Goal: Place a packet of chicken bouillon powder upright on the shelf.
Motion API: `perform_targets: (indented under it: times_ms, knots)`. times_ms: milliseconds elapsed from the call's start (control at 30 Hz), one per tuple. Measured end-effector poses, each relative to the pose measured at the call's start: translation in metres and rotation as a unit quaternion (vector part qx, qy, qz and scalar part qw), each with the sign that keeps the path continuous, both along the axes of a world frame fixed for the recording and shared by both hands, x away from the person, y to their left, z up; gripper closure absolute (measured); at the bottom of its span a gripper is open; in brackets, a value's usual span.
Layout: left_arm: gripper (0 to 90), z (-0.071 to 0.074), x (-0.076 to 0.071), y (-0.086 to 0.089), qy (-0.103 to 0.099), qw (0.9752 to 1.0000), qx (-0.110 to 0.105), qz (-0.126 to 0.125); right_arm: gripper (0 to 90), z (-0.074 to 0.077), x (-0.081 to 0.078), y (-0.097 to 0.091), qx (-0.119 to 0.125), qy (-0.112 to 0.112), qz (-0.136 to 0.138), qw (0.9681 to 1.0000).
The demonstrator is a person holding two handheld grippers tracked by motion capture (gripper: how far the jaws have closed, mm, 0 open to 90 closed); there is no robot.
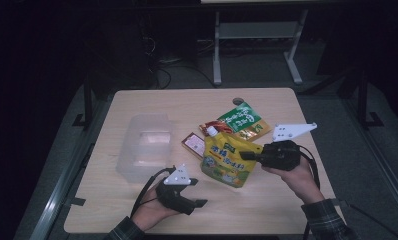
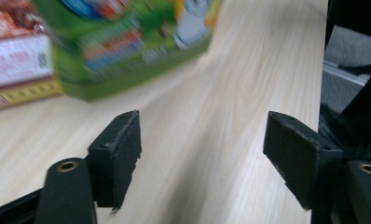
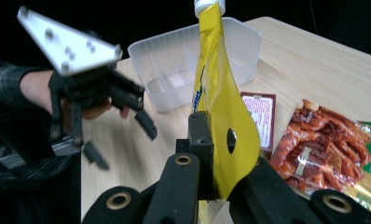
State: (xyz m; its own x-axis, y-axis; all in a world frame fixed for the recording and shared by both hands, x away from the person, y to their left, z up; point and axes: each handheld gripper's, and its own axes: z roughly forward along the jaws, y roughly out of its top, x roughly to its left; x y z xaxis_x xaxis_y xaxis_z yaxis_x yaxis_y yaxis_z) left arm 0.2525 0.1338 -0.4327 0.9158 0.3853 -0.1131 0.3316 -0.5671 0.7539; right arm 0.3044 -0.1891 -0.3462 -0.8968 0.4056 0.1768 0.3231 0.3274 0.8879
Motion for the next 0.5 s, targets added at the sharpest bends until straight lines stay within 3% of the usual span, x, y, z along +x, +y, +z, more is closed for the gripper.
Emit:
perform_targets:
  times_ms: [300, 500]
  knots:
    - [13.6, -0.013, -0.004, -0.004, -0.01, 0.9992, 0.035, -0.018, 90.0, 0.008, 0.014, 0.02, -0.006, -0.002, 0.002, 1.0]
    - [13.3, -0.016, -0.005, -0.008, -0.009, 0.9989, 0.038, -0.028, 90.0, 0.011, 0.025, 0.032, -0.006, -0.002, 0.002, 1.0]
